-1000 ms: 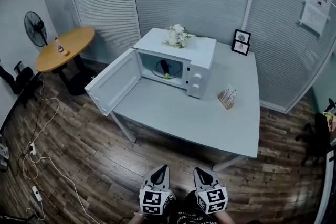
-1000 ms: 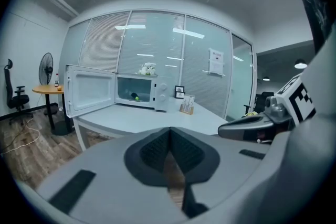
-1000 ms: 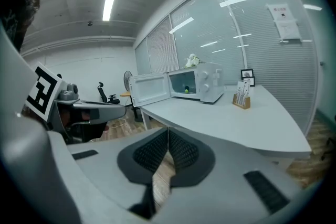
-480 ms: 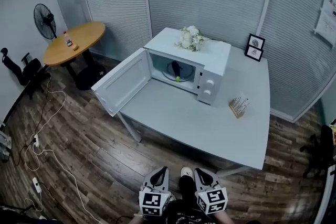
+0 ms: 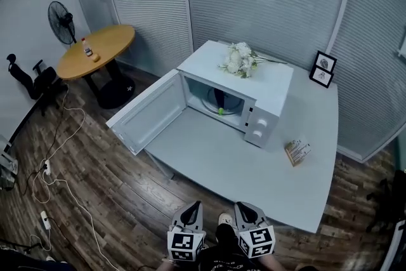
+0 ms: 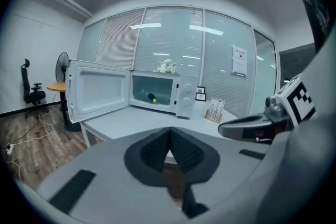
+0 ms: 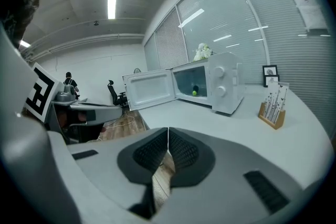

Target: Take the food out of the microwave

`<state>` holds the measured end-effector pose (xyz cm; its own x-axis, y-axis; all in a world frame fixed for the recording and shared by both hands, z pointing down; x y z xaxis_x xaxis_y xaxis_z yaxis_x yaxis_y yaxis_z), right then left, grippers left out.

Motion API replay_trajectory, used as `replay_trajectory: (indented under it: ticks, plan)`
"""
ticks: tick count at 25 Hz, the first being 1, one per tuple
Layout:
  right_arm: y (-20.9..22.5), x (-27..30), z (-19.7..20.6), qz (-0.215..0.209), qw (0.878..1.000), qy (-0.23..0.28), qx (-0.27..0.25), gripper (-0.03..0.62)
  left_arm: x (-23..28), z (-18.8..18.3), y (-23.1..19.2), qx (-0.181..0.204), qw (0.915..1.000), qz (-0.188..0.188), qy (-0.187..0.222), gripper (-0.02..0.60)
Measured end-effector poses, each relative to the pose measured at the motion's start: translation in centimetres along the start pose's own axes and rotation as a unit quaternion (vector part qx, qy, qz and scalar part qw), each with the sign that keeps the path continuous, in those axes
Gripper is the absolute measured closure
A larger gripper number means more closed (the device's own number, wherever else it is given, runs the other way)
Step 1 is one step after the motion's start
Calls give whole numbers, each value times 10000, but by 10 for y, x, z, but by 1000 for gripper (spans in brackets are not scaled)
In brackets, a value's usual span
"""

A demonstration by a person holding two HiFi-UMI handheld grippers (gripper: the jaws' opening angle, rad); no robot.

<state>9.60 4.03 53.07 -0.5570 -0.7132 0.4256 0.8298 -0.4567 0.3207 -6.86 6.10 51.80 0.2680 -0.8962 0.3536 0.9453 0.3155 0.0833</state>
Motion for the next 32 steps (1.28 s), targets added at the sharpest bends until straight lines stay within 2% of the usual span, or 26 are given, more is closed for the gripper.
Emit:
replay_trajectory:
  ticks: [10,18,27,32]
  plan:
    - [46,56,-55,-284,9995,-2,-115,589,65,-29,-8,-67,9996,-259,-93,574]
    - [83,84,-78,-413,9990,-53,-129,589,107,-40,-1,-164,9989,-405,-139,574]
    - [95,102,-101,-347,9994,85,20,589,136,-54,-13,-59,9993,-349,-144,574]
    - [93,119,-113,-154,9996,217,107,588,154,-59,-31,27,9998,-135,-127,574]
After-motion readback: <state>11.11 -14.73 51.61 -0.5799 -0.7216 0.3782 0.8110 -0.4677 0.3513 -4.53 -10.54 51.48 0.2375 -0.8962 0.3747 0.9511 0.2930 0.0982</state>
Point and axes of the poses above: the fingertips, and each gripper's own axes: x forward along the fingers, y to its right, z out of its underside, the point moved 5 cm from there along -x, backward along the fingers, and after that the axes turned 12 degrees about x, right-handed, at the moved point
